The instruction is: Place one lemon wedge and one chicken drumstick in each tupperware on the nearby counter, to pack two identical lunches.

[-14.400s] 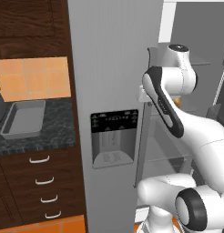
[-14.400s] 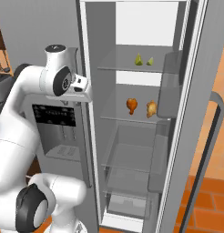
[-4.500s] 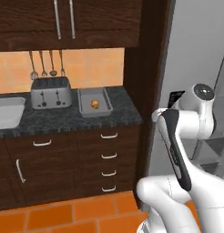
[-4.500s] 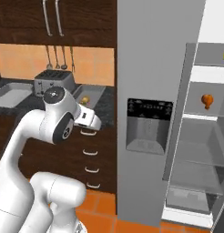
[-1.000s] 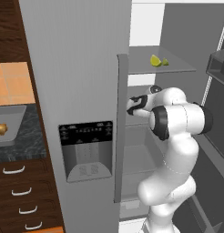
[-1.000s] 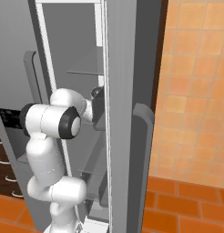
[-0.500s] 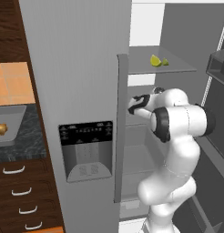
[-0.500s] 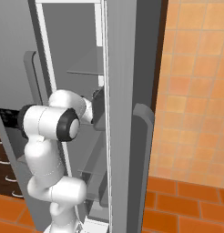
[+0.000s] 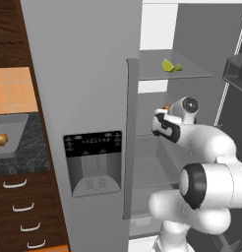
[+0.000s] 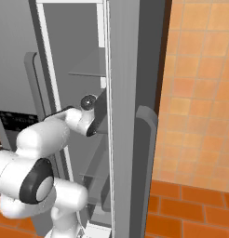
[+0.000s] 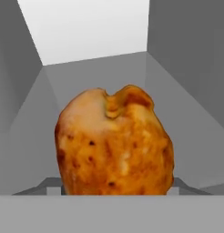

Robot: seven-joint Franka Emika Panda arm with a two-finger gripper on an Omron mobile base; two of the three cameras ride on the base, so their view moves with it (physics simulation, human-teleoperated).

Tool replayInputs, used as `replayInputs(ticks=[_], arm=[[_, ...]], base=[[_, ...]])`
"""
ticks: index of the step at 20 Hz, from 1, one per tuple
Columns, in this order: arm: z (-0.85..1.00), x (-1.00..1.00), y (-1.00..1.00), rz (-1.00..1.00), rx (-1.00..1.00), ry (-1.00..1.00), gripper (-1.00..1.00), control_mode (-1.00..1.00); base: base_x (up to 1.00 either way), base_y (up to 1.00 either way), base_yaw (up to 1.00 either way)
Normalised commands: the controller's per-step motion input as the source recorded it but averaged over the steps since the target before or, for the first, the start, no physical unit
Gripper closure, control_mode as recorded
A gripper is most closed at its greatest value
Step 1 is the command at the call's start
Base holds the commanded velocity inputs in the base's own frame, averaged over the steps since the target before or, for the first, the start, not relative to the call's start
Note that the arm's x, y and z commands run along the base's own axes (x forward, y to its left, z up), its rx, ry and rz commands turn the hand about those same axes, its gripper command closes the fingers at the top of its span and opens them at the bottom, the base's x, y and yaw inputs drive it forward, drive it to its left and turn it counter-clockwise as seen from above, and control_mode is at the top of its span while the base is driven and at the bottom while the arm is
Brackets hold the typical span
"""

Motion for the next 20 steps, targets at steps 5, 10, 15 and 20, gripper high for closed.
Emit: replayInputs(ticks=[5, 10, 15, 20], arm=[[1.00, -1.00, 0.00, -0.03, 0.04, 0.00, 1.00, -1.00], [0.95, -1.00, 0.32, 0.01, 0.00, 0.01, 1.00, -1.00], [0.00, 0.00, 0.00, 0.00, 0.00, 0.00, 1.00, 1.00], [0.00, 0.00, 0.00, 0.00, 0.00, 0.00, 1.00, 1.00]], base=[[0.00, 0.00, 0.00], [0.00, 0.00, 0.00], [-1.00, 0.97, 0.34], [-0.63, 1.00, 0.63]])
